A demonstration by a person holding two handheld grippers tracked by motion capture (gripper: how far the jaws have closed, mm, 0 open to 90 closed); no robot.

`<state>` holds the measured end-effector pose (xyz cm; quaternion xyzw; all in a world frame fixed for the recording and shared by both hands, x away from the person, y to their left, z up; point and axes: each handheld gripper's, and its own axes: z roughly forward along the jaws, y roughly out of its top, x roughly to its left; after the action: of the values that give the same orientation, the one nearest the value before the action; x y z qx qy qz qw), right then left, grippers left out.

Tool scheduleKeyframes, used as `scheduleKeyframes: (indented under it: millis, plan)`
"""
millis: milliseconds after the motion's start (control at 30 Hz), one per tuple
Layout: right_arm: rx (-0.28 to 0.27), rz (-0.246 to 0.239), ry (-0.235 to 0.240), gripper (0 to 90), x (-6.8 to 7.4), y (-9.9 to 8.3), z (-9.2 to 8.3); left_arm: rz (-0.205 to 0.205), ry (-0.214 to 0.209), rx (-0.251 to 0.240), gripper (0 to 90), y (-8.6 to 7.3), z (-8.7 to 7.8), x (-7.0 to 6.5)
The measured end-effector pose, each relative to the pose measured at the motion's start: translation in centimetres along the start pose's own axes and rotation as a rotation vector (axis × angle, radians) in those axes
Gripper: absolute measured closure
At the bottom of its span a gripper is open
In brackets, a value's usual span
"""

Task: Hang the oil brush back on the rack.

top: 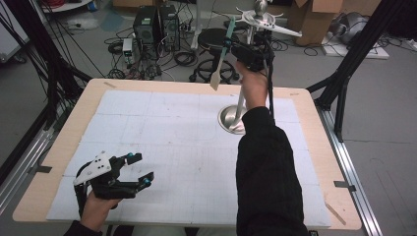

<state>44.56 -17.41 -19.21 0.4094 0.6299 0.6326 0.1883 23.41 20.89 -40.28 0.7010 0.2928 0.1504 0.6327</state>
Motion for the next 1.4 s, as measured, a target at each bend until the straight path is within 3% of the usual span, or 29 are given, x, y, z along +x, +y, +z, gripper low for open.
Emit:
scheduleKeyframes:
  millis: [167, 233, 267, 400, 500, 667, 833, 1000, 1233, 1400]
  plan:
    - [0.008, 0.018, -0.019, 82.1, -0.2, -0.1, -0.2, -0.002, 0.002, 0.0, 20.0, 0.0, 0.0, 0.0]
    - [0.008, -0.002, -0.036, 78.9, 0.0, -0.3, -0.3, -0.001, 0.006, 0.002, 19.9, 0.0, -0.1, 0.0]
    - [0.001, -0.015, -0.046, 71.0, 0.1, -0.3, -0.4, -0.002, 0.007, -0.001, 19.9, 0.0, 0.0, 0.1]
    - [-0.009, -0.05, -0.089, 52.9, 0.3, -1.0, -1.2, -0.003, 0.011, -0.005, 19.9, 0.0, -0.1, 0.2]
    - [-0.004, -0.054, -0.116, 38.1, 0.2, -2.1, -2.1, -0.01, 0.015, -0.006, 19.9, -0.1, -0.2, 0.3]
    - [0.052, -0.11, -0.129, 31.4, -0.5, -5.2, -4.3, -0.023, 0.025, -0.013, 19.9, -0.2, -0.3, 0.4]
    - [0.084, -0.102, -0.058, 26.9, -1.4, -8.9, -6.9, -0.032, 0.033, -0.021, 20.1, -0.1, -0.3, 0.4]
    - [0.142, -0.189, -0.022, 22.8, -1.2, -12.3, -10.1, -0.037, 0.042, -0.028, 19.8, -0.1, -0.4, 0.6]
    - [0.141, -0.276, -0.034, 20.6, -1.4, -18.3, -15.3, -0.039, 0.046, -0.019, 19.7, -0.1, -0.2, 0.6]
    - [0.149, -0.261, -0.054, 20.0, -2.0, -21.8, -18.8, -0.038, 0.05, -0.019, 19.6, -0.2, -0.2, 0.6]
